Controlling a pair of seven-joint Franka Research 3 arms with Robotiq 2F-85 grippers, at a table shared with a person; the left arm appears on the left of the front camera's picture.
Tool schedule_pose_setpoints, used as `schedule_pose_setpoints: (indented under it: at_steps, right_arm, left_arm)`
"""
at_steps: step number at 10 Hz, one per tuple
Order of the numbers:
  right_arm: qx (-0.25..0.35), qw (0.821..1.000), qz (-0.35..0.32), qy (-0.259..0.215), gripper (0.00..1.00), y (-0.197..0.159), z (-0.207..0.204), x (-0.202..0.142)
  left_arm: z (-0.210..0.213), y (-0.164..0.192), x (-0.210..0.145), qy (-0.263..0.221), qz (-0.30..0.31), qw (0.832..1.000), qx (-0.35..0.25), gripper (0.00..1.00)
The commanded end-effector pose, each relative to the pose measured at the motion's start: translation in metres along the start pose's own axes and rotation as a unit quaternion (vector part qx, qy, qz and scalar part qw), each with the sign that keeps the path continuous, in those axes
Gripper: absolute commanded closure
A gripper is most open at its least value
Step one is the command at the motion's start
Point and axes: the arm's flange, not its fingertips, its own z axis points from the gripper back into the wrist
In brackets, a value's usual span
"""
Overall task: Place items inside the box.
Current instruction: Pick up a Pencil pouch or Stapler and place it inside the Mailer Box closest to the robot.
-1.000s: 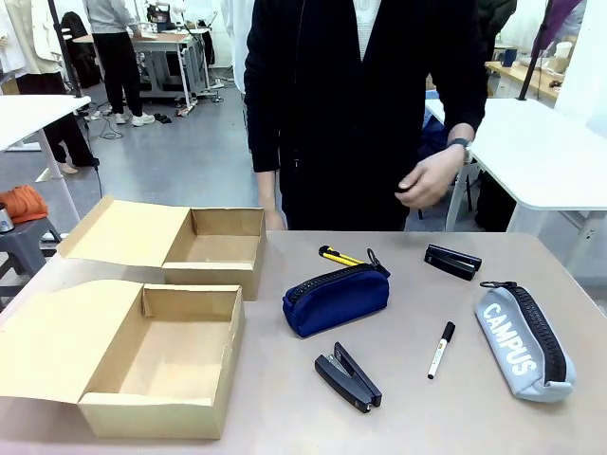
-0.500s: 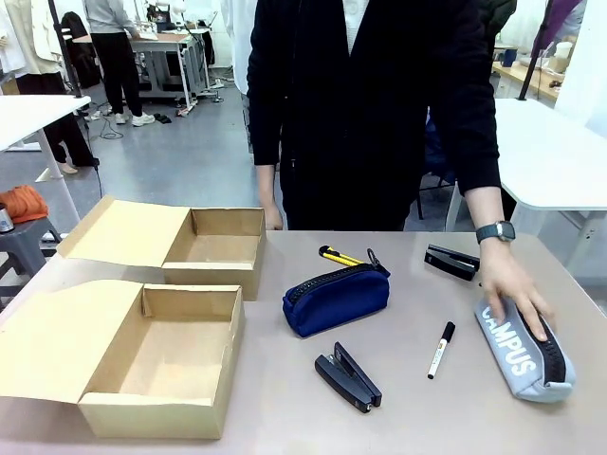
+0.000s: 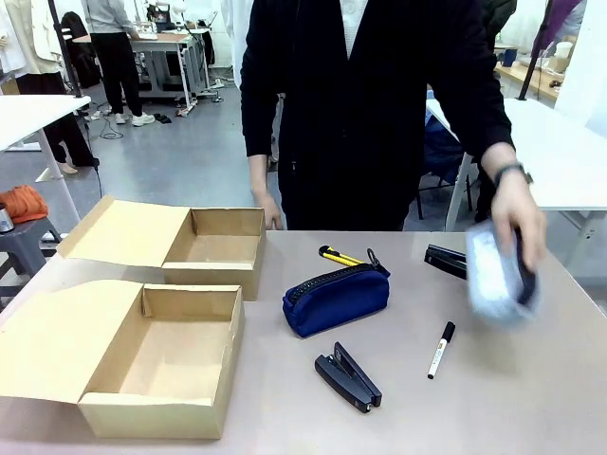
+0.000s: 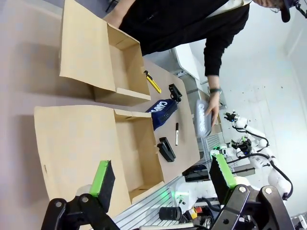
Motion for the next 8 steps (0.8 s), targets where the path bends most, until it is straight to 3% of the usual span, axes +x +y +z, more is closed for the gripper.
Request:
schedule_pose_setpoints:
  at_steps: [1, 3, 4, 5, 6, 7, 8]
  right_arm:
    - [0.001, 1.000, 0.014, 0.001, 0.00, 0.010, -0.001, -0.004]
    - [-0.005, 1.000, 0.006, 0.007, 0.00, 0.007, -0.005, 0.002]
    - [-0.067, 0.996, 0.046, 0.020, 0.00, 0.021, -0.035, -0.002]
    - [-0.085, 0.989, 0.111, 0.053, 0.00, 0.044, -0.073, -0.010]
    - [-0.098, 0.971, 0.189, 0.110, 0.00, 0.070, -0.119, -0.021]
    - [-0.143, 0.943, 0.263, 0.147, 0.00, 0.097, -0.178, -0.032]
    - [-0.149, 0.911, 0.321, 0.210, 0.00, 0.120, -0.231, -0.054]
  left_arm:
    - [0.000, -0.001, 0.002, -0.006, -0.011, 1.000, -0.010, 0.00]
    - [0.000, -0.001, 0.002, -0.006, -0.011, 1.000, -0.010, 0.00]
    - [0.000, -0.001, 0.002, -0.006, -0.011, 1.000, -0.010, 0.00]
    - [0.000, -0.001, 0.002, -0.006, -0.011, 1.000, -0.010, 0.00]
    - [0.000, -0.001, 0.002, -0.006, -0.011, 1.000, -0.010, 0.00]
    - [0.000, -0.001, 0.002, -0.006, -0.011, 1.000, -0.010, 0.00]
    - [0.000, -0.001, 0.002, -0.006, -0.011, 1.000, -0.010, 0.00]
